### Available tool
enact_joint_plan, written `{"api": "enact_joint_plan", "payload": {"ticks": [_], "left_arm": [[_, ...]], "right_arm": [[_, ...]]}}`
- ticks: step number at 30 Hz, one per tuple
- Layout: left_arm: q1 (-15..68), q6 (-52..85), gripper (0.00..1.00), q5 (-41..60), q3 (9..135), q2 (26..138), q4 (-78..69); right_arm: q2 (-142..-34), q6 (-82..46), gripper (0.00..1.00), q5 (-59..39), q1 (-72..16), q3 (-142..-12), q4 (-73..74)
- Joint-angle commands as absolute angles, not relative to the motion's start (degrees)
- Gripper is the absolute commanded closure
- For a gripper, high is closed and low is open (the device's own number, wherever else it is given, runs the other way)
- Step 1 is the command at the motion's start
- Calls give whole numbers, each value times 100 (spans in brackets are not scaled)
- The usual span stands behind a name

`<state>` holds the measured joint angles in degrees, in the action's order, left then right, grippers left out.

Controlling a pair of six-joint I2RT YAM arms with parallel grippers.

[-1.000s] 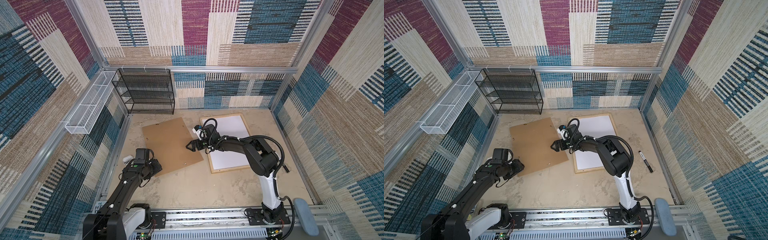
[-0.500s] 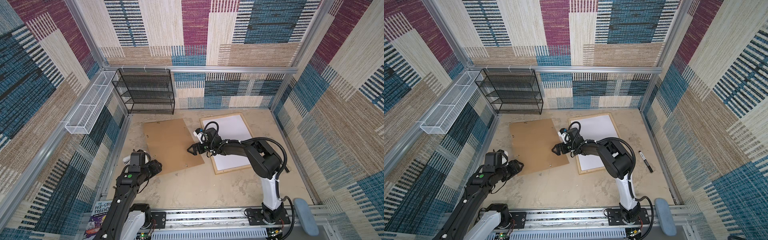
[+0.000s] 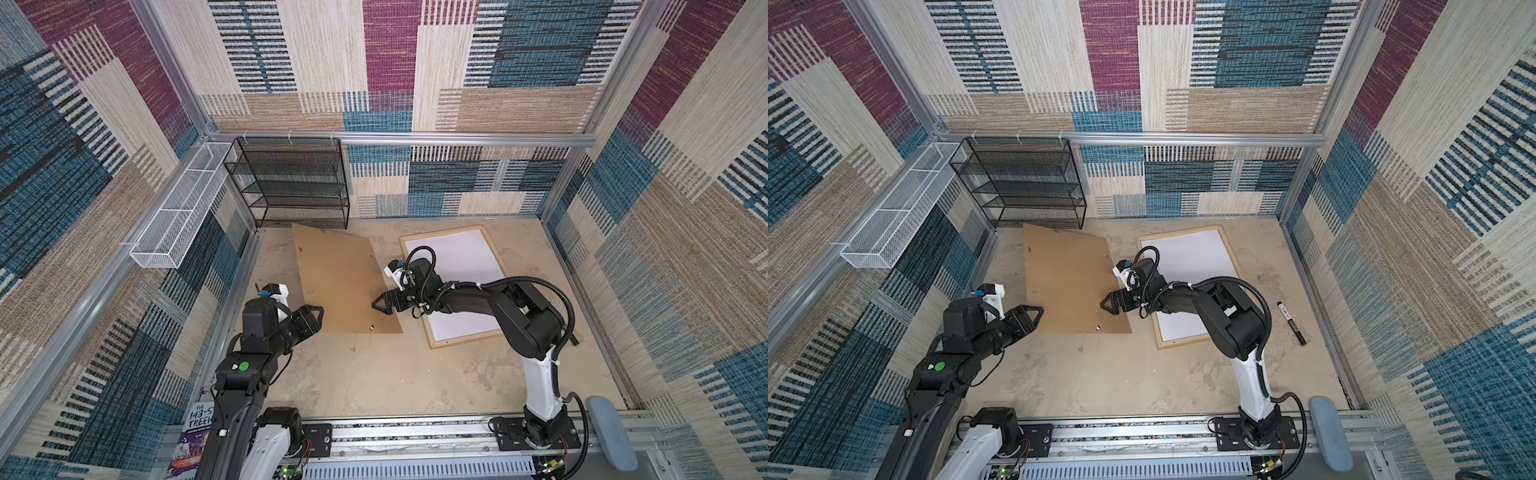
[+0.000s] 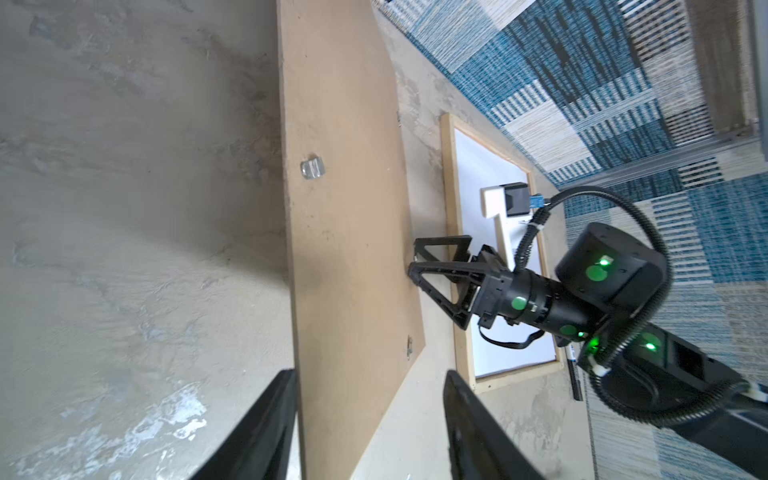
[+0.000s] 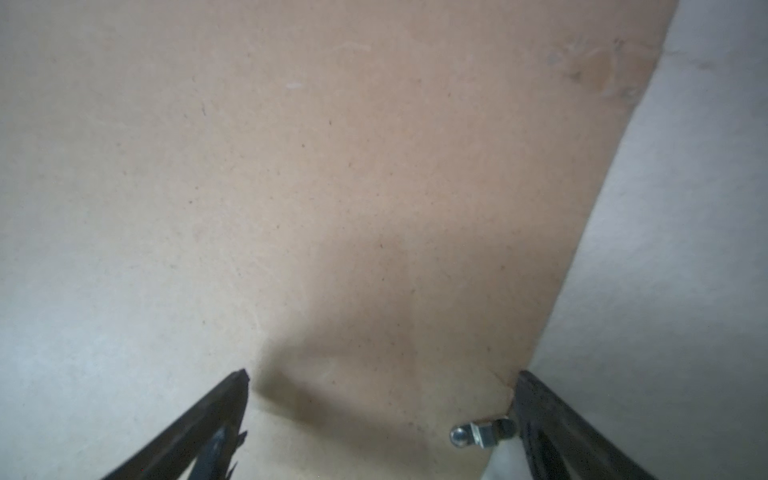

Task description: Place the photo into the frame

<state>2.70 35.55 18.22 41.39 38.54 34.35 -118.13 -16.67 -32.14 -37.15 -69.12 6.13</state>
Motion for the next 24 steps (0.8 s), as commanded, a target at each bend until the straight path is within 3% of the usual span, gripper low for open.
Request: {"api": "enact_joint_plan", "payload": {"ticks": [1,10,19,24], "left_arm": [[281,3824,41,2036,4275,3801,3603],[281,3976,47,1377,4524,3538,4049],[281,3775,88,957,4667,3604,4436],[286,3651,100,1003,4735,3764,4494]], "right_arm": [[-11848,-1923,0,-4017,-3814,-6855,-62],[-11808,-1898,0,-4036,-3822,-6838,-38],[-11669,-1816,0,-3969,-3822,-6819,-39],[-11474,-1625,0,-3864,-3810,-6938,-222]]}}
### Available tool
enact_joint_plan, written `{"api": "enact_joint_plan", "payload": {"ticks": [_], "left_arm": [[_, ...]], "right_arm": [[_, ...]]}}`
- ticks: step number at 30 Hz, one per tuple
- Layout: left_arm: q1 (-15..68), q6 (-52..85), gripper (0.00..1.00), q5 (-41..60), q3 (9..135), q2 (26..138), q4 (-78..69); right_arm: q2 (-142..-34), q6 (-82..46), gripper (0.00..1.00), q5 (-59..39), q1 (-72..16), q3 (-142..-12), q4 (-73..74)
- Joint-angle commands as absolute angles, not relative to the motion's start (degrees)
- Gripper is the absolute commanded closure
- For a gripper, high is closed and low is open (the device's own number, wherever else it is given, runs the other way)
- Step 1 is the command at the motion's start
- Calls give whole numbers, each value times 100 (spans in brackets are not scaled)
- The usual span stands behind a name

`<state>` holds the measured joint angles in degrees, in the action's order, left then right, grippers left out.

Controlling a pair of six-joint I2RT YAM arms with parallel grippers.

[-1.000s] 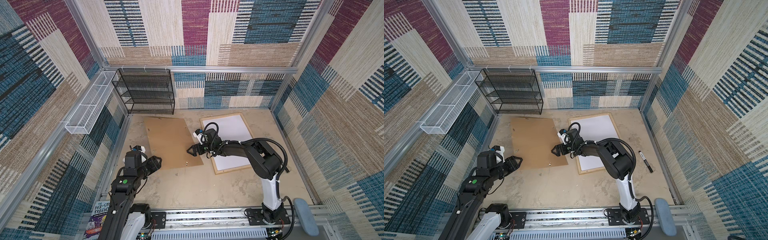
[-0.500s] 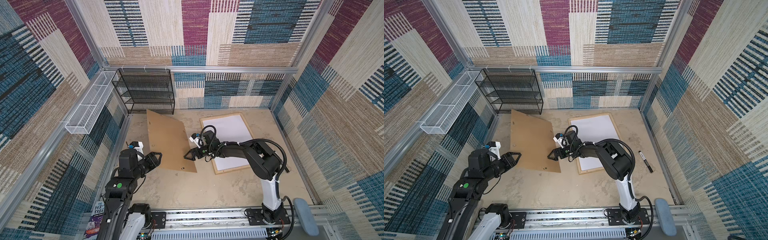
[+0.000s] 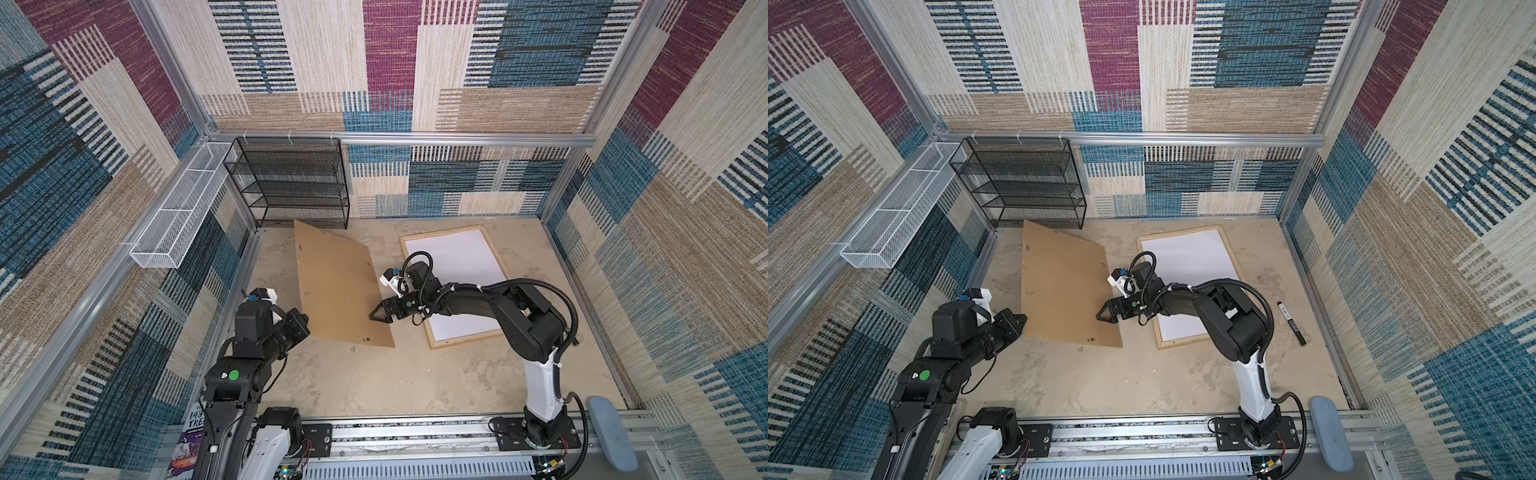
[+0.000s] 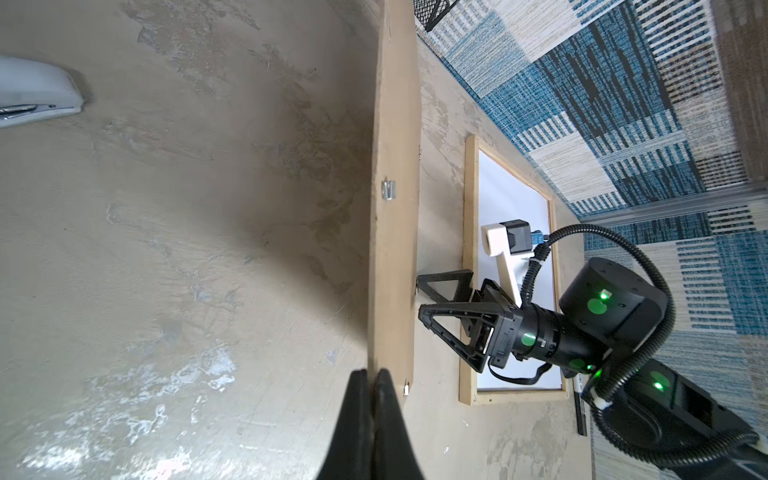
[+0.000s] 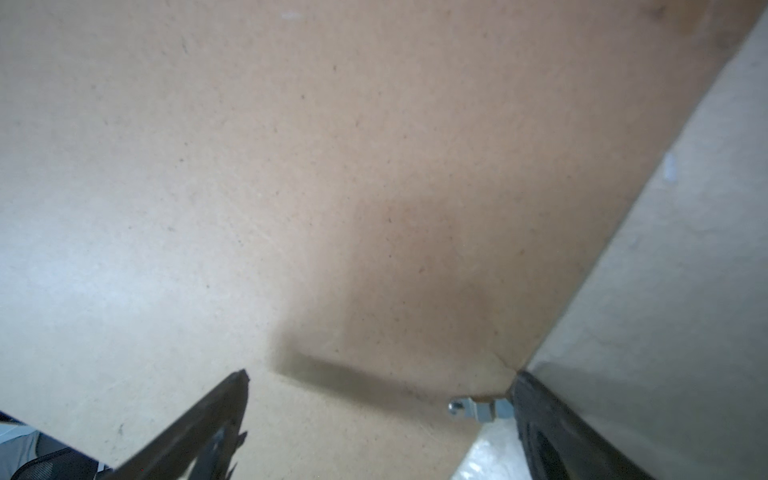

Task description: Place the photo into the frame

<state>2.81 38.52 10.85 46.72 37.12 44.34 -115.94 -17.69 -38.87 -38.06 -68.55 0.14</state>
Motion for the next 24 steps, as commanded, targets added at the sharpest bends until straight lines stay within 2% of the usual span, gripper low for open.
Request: {"api": "enact_joint_plan", "payload": {"ticks": [1,11,24], "left_arm": [[281,3604,100,1068,4767,3788,4501],[281,3338,100,1168,5417,3597,5038],[282,3853,100,2331,5955,3555,4813]], "right_arm": [[-11422,-1584,0,-3846,-3812,-6974,-278],[-10548,-1449,0,-3941,-3508,-7072,-440],[-9786,-1282,0,-3929,-2432,-6733,-654]]}}
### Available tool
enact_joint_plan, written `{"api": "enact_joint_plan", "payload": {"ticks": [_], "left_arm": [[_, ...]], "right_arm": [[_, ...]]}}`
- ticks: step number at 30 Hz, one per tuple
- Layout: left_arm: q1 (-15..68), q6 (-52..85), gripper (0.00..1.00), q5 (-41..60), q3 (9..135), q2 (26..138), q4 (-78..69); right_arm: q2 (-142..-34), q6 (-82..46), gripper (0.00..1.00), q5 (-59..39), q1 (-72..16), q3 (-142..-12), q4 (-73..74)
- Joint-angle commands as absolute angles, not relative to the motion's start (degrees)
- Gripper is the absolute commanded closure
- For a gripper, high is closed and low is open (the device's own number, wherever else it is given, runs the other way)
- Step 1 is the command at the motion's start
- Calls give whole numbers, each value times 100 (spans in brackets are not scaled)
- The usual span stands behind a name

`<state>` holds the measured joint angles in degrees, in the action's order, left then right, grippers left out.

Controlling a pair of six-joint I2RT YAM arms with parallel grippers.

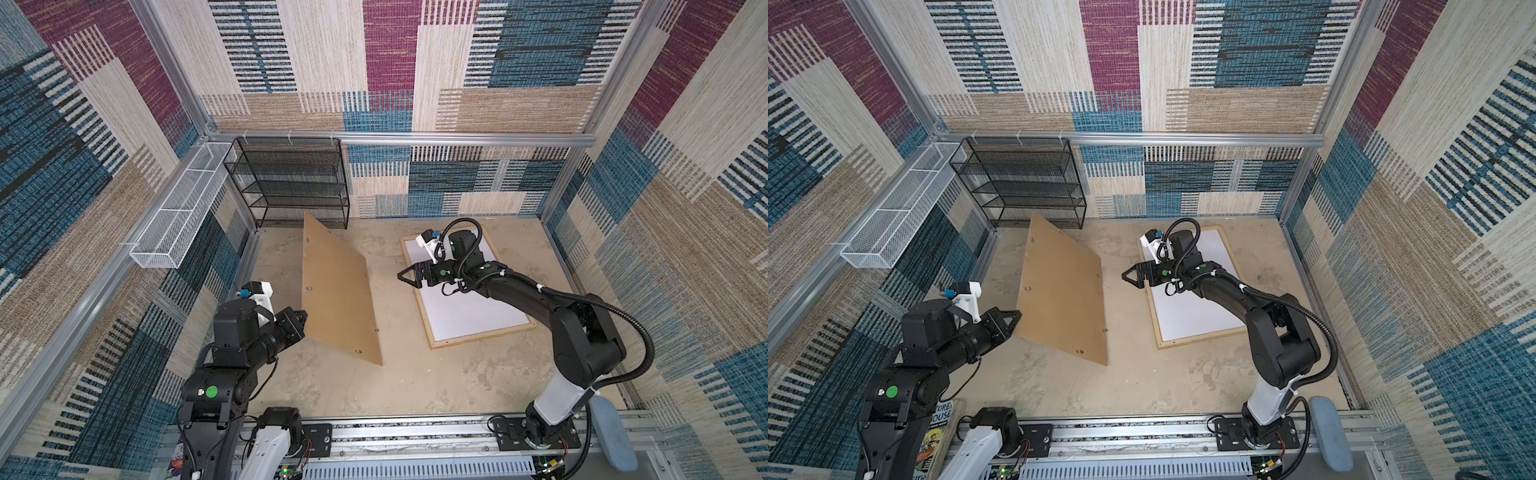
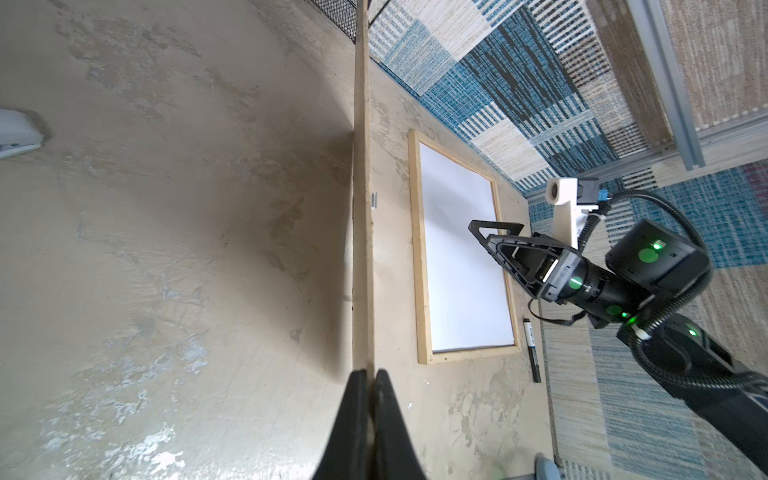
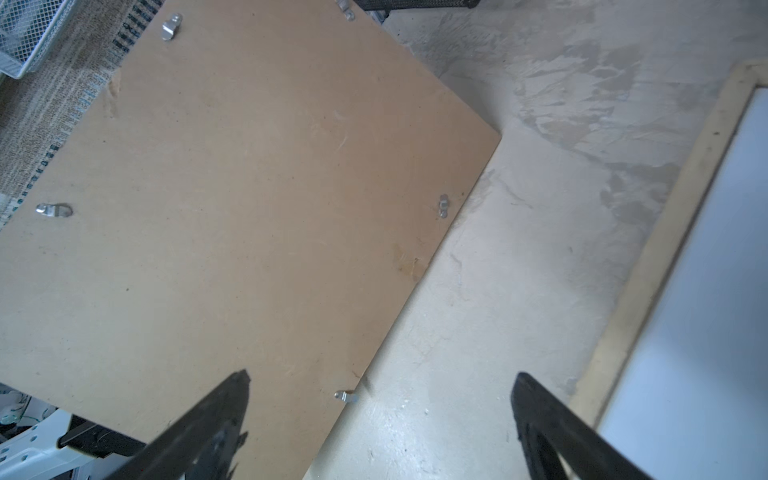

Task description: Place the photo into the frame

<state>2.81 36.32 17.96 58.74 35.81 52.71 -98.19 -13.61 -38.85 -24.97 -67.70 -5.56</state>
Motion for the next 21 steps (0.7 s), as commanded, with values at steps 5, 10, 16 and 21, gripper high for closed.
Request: {"api": "enact_joint_plan", "payload": {"ticks": [5,10,16,21], "left_arm": [[283,3808,100,2415,6004,3586,4834],[282,3792,100,2303,5750,3435,4754],[281,3776,100,2329,5472,3279,4653],[281,3695,100,2256,5454,3234,4726]], "right_arm": [[-10106,-1587,0,-4361,-2451,-6510,-221],[-10412,-1767,0,-4362,-2830,-6354,29],[-10984,-1959,0,-4187,-3228,-6484,105],[-11190,-2013,0,-3953,-3396,-6571,2]]}}
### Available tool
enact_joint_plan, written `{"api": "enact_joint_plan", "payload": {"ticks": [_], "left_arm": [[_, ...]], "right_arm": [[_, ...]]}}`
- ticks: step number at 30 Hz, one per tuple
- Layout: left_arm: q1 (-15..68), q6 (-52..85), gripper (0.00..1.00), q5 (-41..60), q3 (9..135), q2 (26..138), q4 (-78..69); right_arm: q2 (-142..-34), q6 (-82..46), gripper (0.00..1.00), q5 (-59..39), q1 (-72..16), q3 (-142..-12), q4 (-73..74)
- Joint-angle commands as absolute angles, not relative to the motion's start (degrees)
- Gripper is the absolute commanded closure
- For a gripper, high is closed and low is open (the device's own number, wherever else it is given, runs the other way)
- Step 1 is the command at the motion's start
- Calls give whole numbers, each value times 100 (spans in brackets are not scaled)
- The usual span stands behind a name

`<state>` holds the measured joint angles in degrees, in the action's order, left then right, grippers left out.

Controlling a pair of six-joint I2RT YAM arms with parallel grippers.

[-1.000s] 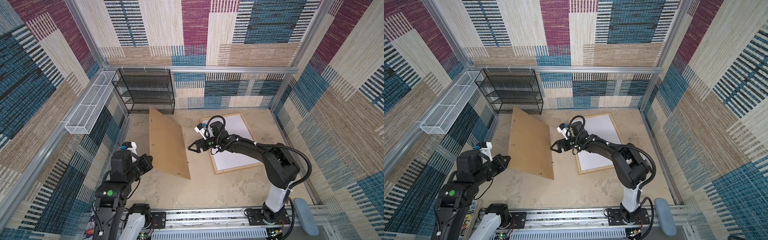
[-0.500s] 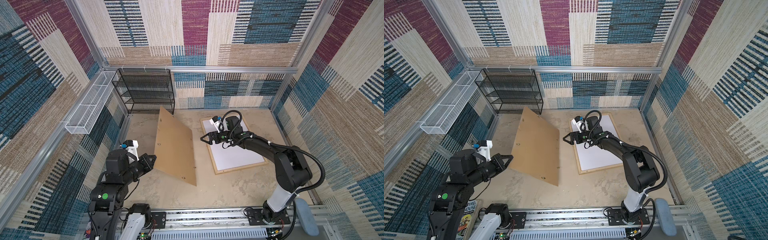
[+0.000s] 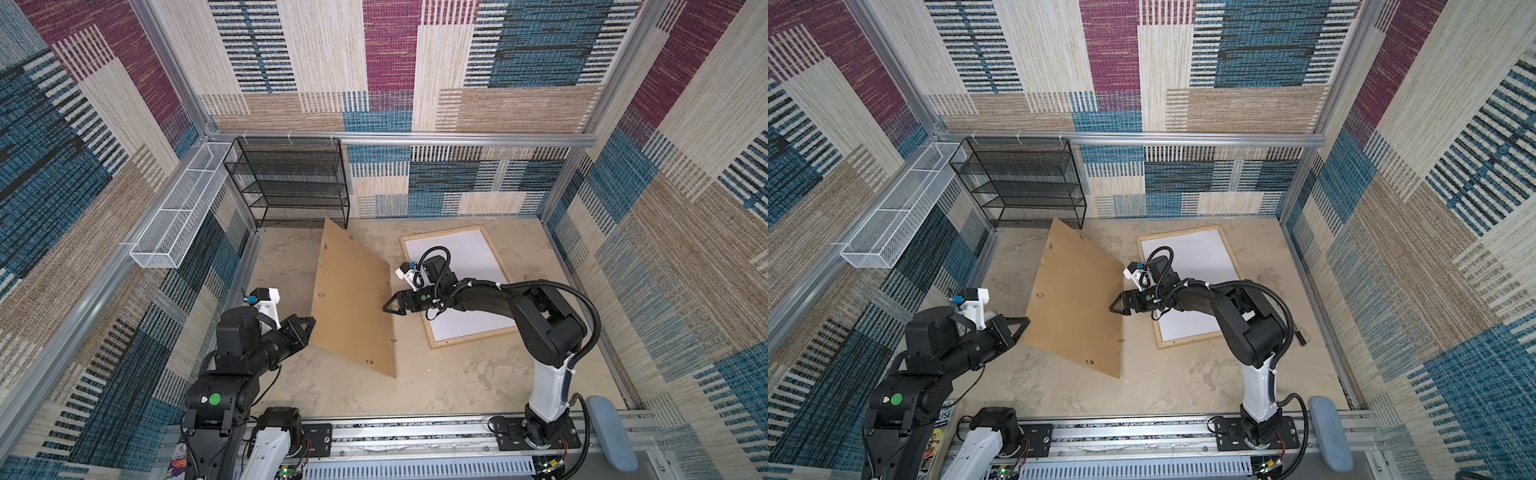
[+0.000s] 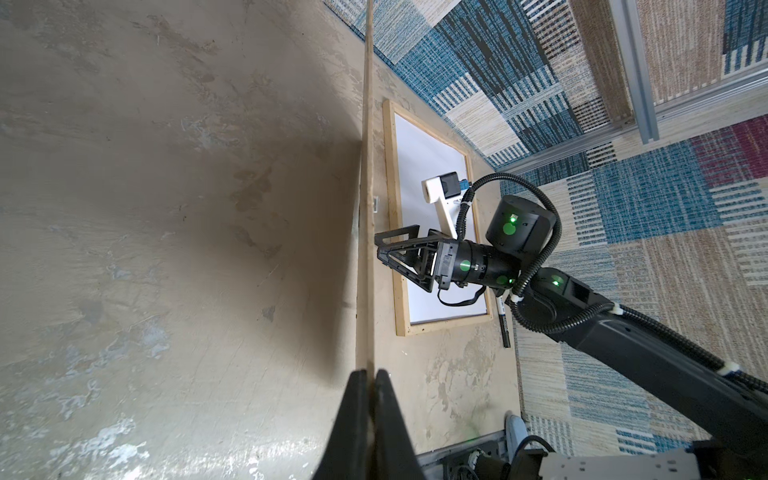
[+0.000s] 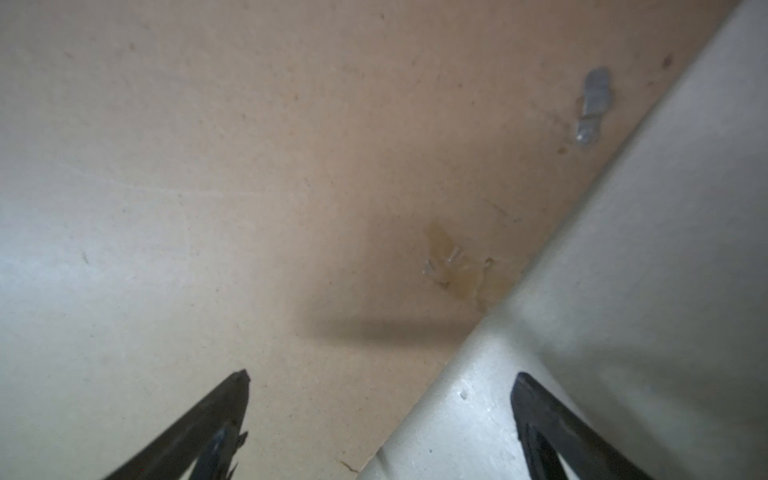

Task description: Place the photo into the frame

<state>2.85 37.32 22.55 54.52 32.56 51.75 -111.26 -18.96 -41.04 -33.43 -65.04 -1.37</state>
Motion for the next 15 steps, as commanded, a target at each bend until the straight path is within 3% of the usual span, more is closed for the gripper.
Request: {"api": "enact_joint_plan", "payload": {"ticks": [1,15], "left_arm": [[281,3682,99,2241,5447,3234,4748],[281,3698,75,2397,5270,3300,4731]], "right_arm": [[-11218,-2013,0,-3932,-3410,-6567,-6],[-11439,-2547,0,-4401,-3753,-6026,806]]}}
